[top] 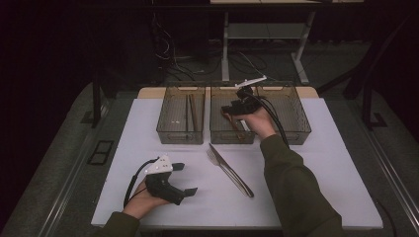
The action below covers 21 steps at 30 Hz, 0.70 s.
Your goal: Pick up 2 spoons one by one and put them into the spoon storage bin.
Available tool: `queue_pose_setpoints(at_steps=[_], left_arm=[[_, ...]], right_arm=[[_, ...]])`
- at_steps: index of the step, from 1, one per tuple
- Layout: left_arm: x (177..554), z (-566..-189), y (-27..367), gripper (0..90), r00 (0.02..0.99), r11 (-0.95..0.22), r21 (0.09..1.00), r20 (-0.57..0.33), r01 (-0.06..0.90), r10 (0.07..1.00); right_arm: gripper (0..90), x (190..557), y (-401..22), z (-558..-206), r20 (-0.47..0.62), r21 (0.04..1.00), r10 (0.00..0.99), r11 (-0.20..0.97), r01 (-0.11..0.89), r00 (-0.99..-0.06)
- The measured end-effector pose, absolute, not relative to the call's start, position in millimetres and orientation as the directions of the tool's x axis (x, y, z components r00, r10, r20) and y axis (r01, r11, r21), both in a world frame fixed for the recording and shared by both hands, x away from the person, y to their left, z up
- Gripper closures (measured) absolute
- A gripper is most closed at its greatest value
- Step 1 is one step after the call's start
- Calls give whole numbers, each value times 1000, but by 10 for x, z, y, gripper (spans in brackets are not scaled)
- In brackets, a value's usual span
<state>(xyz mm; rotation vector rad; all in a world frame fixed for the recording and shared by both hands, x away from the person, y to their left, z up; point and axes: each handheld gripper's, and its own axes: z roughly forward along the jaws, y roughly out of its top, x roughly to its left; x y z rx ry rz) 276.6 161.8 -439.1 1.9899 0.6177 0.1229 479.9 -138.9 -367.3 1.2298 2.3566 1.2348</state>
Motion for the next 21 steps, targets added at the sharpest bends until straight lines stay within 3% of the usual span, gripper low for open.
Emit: queue_pose_setpoints(at_steps=[21], left_arm=[[2770,-4398,1622,0,861,-372,849,-169,374,480]], right_arm=[[400,4062,-1838,-3540,196,812,672,297,503,-714]])
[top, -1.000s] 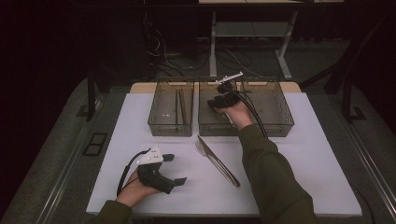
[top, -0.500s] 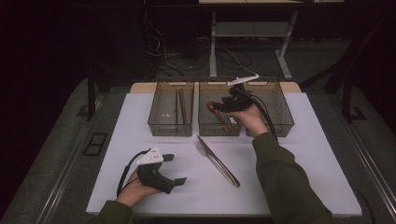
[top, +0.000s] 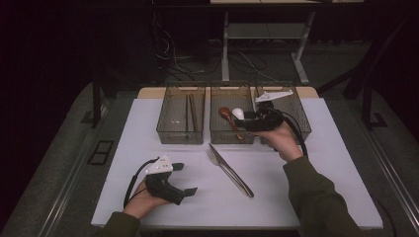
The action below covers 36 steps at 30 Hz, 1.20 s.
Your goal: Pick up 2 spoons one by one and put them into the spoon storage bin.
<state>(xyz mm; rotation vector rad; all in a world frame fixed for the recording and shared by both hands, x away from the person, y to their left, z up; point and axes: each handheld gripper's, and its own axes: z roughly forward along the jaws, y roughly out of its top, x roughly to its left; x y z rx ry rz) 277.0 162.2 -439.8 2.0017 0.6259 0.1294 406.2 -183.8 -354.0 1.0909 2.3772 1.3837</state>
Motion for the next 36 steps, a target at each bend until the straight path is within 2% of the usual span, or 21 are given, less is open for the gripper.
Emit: queue_pose_setpoints(at_steps=[16,27,36], left_arm=[[2768,-4399,1615,0,860,-377,848,-164,374,484],[2764,-4395,1617,0,860,-378,848,-161,371,484],[2764,-4393,1610,0,861,-382,848,-156,368,483]], right_arm=[[405,3593,-2056,-3709,188,769,653,367,523,-734],[728,3247,-2042,-3935,186,725,625,433,536,-758],[884,3040,-1936,-4077,195,704,573,483,520,-796]])
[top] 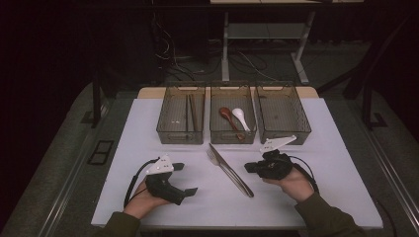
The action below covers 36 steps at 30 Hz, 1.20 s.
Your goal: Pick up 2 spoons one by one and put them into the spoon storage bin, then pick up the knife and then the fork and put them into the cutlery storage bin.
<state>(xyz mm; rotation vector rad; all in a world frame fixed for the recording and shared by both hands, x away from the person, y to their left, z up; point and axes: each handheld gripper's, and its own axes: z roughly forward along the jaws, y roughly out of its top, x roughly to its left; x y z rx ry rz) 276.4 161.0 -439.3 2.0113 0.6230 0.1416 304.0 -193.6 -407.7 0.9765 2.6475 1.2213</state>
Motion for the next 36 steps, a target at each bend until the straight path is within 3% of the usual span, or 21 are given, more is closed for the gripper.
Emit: queue_pose_setpoints(at_steps=[19,36], left_arm=[[2758,-4389,1615,0,861,-378,849,-158,368,484],[2762,-4391,1626,0,859,-375,849,-160,371,487]], right_arm=[[893,2921,-1601,-4343,136,622,536,608,493,-833],[895,2905,-1579,-4357,93,601,542,638,481,-835]])
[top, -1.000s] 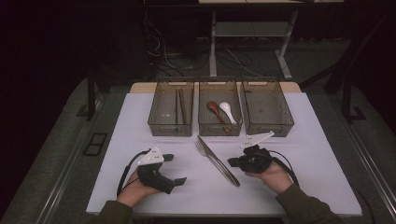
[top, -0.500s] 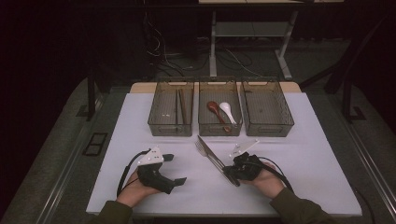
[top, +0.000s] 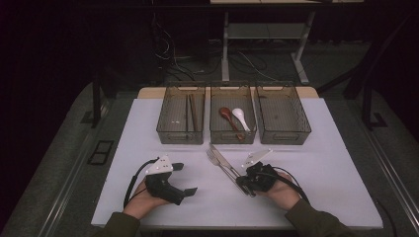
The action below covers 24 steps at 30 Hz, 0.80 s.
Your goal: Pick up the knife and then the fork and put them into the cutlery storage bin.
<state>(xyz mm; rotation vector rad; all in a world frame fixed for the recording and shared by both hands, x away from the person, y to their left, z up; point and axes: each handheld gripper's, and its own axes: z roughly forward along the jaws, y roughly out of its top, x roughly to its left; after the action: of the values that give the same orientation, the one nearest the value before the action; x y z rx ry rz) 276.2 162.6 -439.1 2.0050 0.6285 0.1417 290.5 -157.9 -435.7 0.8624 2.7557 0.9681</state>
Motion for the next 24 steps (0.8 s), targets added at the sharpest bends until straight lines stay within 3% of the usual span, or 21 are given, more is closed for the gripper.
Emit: queue_pose_setpoints(at_steps=[24], left_arm=[[2760,-4392,1621,0,859,-376,849,-161,372,487]], right_arm=[[895,3025,-1795,-4339,16,574,596,652,496,-803]])
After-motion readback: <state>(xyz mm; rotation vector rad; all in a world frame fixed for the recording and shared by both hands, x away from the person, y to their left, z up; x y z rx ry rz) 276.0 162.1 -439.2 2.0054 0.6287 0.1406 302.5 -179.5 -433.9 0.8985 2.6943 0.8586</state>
